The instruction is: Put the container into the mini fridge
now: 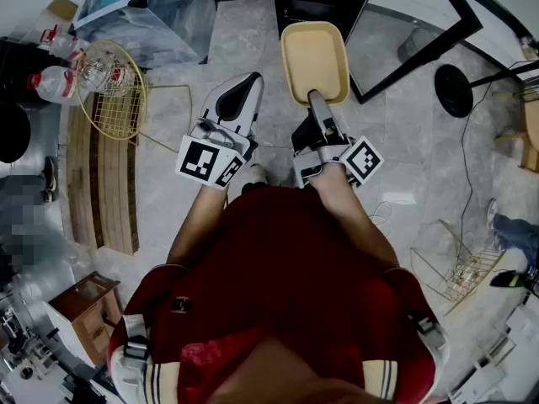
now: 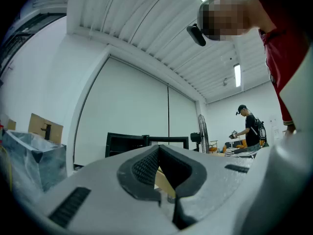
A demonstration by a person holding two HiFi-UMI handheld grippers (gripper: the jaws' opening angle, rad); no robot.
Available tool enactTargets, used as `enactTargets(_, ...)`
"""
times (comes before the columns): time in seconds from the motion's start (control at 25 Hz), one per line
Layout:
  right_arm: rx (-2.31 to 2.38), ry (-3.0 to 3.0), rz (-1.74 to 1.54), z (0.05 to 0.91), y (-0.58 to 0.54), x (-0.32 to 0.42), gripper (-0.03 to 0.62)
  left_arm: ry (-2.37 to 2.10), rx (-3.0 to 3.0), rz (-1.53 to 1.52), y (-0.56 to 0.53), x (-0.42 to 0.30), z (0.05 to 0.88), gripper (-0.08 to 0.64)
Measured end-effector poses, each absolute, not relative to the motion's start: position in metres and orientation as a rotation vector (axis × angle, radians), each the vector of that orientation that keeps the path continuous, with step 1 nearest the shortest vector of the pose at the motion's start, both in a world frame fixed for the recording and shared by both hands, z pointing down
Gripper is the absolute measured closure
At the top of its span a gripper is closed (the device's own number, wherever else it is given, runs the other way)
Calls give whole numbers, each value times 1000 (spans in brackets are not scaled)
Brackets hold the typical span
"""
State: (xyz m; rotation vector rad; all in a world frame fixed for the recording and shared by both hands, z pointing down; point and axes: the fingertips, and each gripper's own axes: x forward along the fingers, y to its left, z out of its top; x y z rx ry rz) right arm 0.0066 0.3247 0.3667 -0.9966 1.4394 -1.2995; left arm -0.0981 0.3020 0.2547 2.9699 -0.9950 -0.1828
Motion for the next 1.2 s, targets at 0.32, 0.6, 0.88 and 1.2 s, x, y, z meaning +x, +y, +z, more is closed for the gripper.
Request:
enactTargets(0.32,-990,1434,-1322,369,326,17,352,-1011,2958,-179,304,-87,256,554)
enactTargets(0.6,-974,1447,-1355,376,326,33,352,-1054,2932,-173,304,-69,262,554)
enactTargets(0.88,-950,1437,-1375,386,323,63,352,-1115,2903,-117,300,-45,277,554)
enactTargets(1.2,-946,1428,-1369,385,301,61,351,-1127,2904,-140,272,-52,276,554)
